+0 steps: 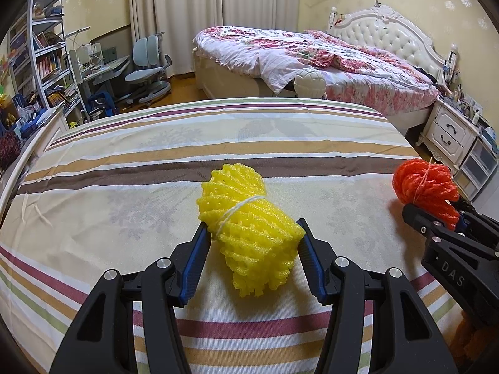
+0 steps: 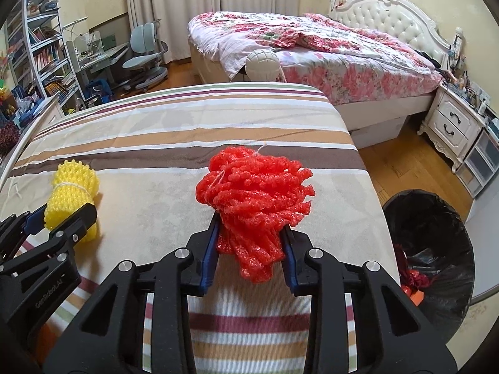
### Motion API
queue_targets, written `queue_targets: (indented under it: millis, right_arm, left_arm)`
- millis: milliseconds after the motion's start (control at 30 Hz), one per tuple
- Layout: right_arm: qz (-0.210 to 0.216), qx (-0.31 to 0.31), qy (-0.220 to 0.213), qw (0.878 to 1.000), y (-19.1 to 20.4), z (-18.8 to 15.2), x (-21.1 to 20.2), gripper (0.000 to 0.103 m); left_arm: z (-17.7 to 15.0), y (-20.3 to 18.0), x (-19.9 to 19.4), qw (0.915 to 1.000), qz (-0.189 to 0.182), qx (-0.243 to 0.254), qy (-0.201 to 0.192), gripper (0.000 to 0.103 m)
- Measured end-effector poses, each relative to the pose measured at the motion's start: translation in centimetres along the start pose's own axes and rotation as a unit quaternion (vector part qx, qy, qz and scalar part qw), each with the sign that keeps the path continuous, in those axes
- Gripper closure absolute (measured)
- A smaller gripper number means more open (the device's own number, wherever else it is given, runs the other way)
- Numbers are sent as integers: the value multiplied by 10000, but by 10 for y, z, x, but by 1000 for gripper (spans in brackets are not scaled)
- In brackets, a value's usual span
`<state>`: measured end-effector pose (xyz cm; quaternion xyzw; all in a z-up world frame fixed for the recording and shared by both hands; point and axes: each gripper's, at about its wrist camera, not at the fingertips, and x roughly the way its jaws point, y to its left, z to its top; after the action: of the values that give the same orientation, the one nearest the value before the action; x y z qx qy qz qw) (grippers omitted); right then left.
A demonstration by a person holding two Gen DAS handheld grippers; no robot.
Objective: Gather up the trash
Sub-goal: 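Carry the yellow and orange foam nets with both tools over the bin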
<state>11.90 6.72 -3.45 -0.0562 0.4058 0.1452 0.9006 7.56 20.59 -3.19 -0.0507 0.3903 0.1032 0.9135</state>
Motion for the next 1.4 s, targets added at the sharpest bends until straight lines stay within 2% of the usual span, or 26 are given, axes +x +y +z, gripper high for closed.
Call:
queue_targets:
  millis: [733,1400]
  right_arm:
    - [-48,214,-333,9992,-23,-32,-54,70]
    - [-576,696,-733,9932,-84,-52,-97,70]
  left_arm:
    - [-11,-31,-32,9989,-308,229,-276,48]
    - [-14,-100,-54,9921,-791,773,-594,48]
